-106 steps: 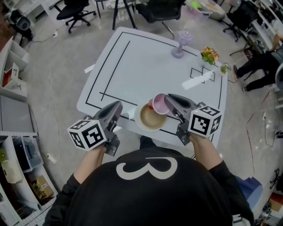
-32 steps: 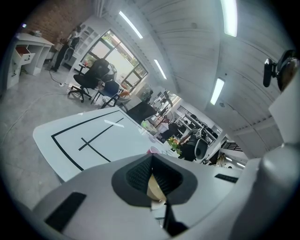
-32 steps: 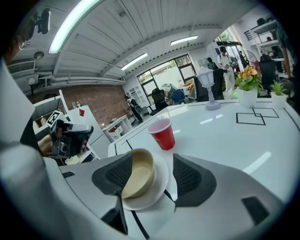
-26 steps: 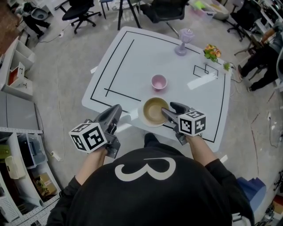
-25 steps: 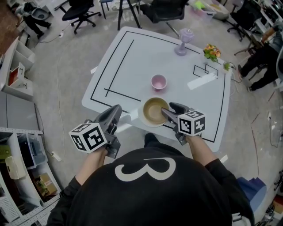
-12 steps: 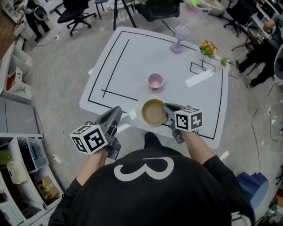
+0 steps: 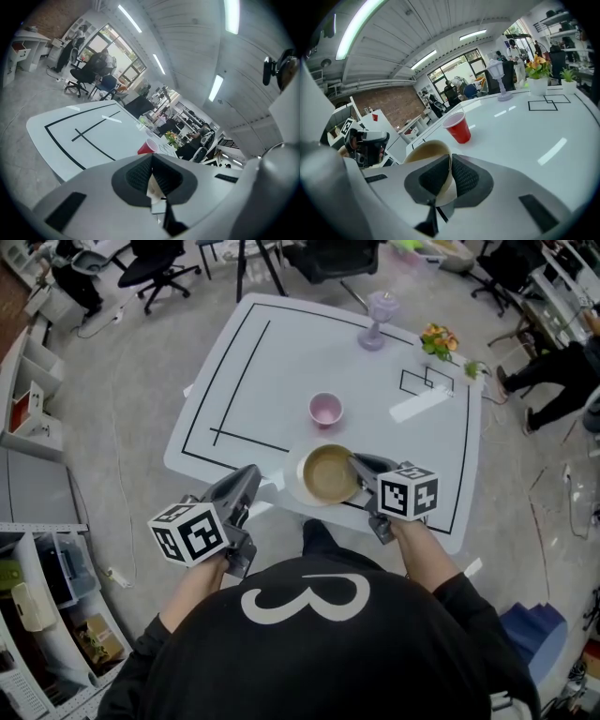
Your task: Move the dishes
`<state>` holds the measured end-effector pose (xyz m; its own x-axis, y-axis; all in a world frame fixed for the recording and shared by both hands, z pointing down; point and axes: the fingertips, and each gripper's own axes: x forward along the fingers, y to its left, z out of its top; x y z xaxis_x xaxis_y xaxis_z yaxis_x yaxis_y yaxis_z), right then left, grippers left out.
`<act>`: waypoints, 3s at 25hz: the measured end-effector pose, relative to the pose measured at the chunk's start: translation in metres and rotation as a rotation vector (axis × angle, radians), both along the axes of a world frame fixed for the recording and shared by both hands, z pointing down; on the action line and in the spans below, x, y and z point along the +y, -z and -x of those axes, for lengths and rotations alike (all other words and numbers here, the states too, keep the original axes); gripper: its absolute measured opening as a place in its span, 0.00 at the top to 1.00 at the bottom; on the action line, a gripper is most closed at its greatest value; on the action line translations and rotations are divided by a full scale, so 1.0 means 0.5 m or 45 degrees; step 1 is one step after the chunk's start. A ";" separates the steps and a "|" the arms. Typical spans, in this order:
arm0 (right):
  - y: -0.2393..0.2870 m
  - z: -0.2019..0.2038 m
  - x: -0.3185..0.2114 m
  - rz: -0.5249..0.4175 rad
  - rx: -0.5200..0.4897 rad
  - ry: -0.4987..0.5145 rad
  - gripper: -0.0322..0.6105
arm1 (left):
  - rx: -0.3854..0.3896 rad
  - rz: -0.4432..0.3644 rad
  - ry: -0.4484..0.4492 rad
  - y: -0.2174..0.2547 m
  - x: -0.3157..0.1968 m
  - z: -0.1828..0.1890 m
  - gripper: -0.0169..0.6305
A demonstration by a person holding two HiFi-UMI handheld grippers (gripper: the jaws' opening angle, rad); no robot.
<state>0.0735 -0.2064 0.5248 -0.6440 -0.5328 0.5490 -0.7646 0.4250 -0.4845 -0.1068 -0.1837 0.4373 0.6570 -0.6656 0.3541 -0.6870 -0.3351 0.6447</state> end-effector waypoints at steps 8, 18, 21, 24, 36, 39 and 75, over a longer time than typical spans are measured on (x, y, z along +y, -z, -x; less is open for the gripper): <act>0.069 -0.078 -0.034 -0.084 -0.039 -0.107 0.90 | 0.002 -0.019 -0.033 0.012 -0.024 -0.026 0.97; 0.068 -0.170 -0.078 -0.089 -0.001 -0.238 0.90 | 0.008 -0.029 -0.073 0.021 -0.051 -0.053 0.97; 0.047 -0.202 -0.094 -0.068 0.027 -0.287 0.90 | 0.008 -0.021 -0.081 0.015 -0.060 -0.060 0.97; 0.028 -0.226 -0.106 -0.045 0.055 -0.326 0.90 | 0.003 -0.014 -0.090 0.010 -0.070 -0.066 0.97; -0.034 -0.272 -0.127 0.026 0.102 -0.423 0.90 | -0.018 -0.035 -0.149 0.021 -0.107 -0.087 0.97; -0.035 -0.282 -0.132 0.011 0.092 -0.459 0.87 | -0.021 -0.038 -0.150 0.018 -0.108 -0.085 0.97; 0.392 0.016 0.195 -0.722 -0.353 0.106 0.94 | 0.003 -0.457 -0.474 0.229 0.141 -0.143 0.97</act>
